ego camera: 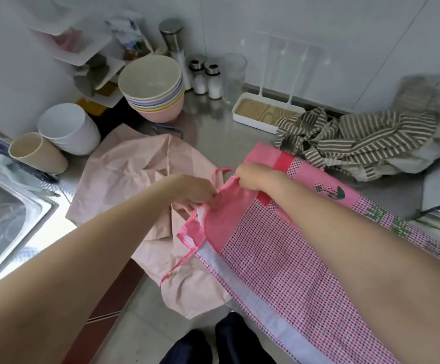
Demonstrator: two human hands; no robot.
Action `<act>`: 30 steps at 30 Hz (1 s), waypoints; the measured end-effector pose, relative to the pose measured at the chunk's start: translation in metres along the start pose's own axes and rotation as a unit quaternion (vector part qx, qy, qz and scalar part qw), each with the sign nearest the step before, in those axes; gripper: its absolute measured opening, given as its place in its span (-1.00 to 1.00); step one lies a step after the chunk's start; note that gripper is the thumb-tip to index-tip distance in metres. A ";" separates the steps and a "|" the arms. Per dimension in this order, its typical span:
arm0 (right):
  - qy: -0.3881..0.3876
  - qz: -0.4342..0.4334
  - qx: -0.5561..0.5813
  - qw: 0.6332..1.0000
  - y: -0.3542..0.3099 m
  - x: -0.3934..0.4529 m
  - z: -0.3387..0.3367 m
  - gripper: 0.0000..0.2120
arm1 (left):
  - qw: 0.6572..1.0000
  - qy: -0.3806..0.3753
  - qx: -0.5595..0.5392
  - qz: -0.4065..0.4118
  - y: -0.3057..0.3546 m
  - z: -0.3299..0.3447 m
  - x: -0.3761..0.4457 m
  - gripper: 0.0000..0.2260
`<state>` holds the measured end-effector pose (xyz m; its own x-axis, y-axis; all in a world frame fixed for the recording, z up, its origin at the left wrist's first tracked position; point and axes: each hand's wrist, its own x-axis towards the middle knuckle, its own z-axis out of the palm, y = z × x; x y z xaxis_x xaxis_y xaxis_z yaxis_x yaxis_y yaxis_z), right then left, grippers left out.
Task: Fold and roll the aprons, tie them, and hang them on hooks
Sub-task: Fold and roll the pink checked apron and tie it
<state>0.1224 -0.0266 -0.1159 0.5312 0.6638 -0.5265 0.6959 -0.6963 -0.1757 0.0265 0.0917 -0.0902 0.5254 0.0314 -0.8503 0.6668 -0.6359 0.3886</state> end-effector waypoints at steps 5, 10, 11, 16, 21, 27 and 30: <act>0.017 0.008 -0.023 1.000 -0.015 0.001 0.015 -0.68 | 0.981 -0.179 -0.050 -0.057 -0.032 -0.001 -0.018 -0.80; 0.037 0.030 -0.015 0.999 -0.020 0.002 0.022 -0.67 | 0.966 -0.244 -0.025 -0.079 -0.048 -0.007 -0.029 -0.83; 0.019 0.012 0.011 1.000 -0.022 0.003 0.022 -0.68 | 0.972 -0.218 -0.034 -0.076 -0.047 -0.008 -0.030 -0.87; -0.034 -0.031 0.152 0.987 -0.032 0.004 0.016 -0.82 | 0.997 -0.031 -0.045 -0.049 -0.042 -0.013 -0.023 -0.92; -0.044 -0.027 0.194 0.980 -0.038 0.001 0.014 -0.77 | 0.997 0.011 0.074 -0.026 -0.034 -0.008 -0.020 -0.88; 0.034 -0.006 0.221 0.975 -0.041 -0.004 0.032 -0.82 | 0.998 -0.022 0.052 0.008 -0.045 -0.003 -0.013 -0.70; 0.034 -0.015 0.126 0.991 -0.034 -0.005 0.028 -0.60 | 0.994 -0.097 -0.010 -0.051 -0.051 -0.007 -0.013 -0.82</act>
<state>0.0823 -0.0140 -0.1309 0.5501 0.6957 -0.4619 0.5731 -0.7169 -0.3970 -0.0107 0.1287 -0.0961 0.3436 -0.0557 -0.9375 0.7225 -0.6220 0.3018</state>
